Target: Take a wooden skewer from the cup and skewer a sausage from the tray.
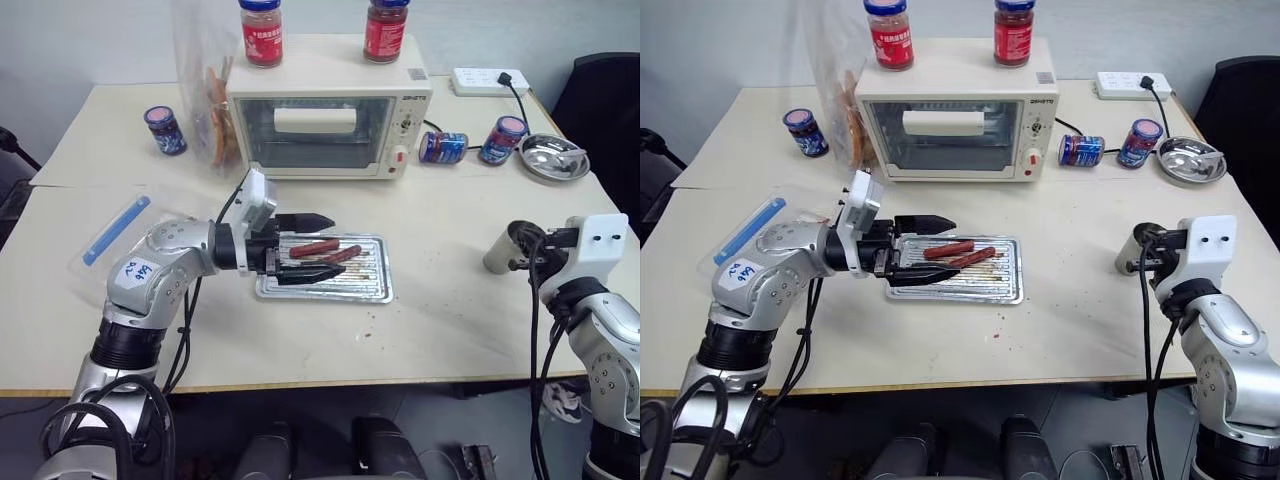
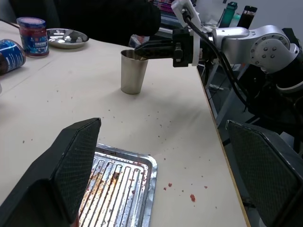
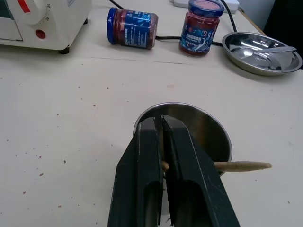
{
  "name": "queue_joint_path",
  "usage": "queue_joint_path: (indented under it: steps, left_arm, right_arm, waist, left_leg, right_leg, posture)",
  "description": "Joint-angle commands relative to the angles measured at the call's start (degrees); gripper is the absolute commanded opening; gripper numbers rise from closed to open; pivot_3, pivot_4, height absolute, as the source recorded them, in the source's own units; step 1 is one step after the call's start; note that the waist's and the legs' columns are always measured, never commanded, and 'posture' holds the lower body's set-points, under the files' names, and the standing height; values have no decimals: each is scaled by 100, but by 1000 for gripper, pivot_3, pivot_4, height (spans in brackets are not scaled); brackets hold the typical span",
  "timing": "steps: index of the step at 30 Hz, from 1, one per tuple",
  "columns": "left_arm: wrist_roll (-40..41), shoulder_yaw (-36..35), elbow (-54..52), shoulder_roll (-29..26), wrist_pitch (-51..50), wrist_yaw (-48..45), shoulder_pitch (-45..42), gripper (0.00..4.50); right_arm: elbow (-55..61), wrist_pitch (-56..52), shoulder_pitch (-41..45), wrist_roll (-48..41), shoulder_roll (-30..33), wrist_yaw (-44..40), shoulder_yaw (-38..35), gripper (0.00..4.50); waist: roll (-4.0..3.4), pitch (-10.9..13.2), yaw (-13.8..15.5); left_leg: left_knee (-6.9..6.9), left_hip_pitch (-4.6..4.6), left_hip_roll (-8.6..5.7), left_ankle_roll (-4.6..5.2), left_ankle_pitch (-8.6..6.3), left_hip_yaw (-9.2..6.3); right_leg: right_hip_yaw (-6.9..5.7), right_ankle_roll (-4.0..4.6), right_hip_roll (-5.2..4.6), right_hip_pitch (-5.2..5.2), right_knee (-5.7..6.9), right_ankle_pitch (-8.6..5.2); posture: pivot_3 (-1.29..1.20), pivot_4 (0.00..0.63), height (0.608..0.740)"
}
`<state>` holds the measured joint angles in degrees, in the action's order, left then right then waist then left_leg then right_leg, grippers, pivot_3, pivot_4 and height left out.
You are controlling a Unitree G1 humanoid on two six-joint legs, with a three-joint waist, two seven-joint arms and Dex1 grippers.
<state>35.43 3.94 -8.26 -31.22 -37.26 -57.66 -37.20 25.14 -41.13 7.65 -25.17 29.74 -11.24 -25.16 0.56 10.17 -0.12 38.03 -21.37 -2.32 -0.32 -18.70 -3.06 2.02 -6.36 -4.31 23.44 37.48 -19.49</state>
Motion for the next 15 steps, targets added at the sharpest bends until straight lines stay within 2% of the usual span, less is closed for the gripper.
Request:
queue_joint_path:
  steps: [1, 8, 12, 15]
  left_arm:
    - [-17, -43, -67, -9, 120, -99, -56, 4500]
    - [-75, -24, 9, 23, 291, -206, 6, 4500]
    - [-134, -64, 147, 63, 467, -228, -45, 4500]
    - [-163, -83, 200, 83, 547, -247, -61, 4500]
  right_arm:
    - [313, -85, 81, -68, 251, -79, -192, 60]
    - [890, -1289, 512, -937, 1338, -559, -735, 60]
    - [930, -2510, 1325, -2059, 2062, -775, -1158, 60]
    - [598, -3362, 1964, -2918, 2124, -695, -1320, 60]
  waist:
    - [0, 0, 0]
    - [-1, 1, -2]
    - [-3, 2, -3]
    - [3, 4, 4]
  left_leg:
    - [0, 0, 0, 0, 0, 0]
    - [1, -5, 2, 0, 0, 1]
    - [2, -7, 1, 4, 1, 4]
    - [4, -9, 6, 5, 1, -2]
  right_leg:
    - [0, 0, 0, 0, 0, 0]
    - [-1, 0, 1, 4, -1, 0]
    - [1, 0, -1, 3, -4, 0]
    - [-5, 0, 0, 2, -5, 0]
  posture:
    - [0, 150, 740]
    - [0, 150, 740]
    - [0, 150, 740]
    - [0, 150, 740]
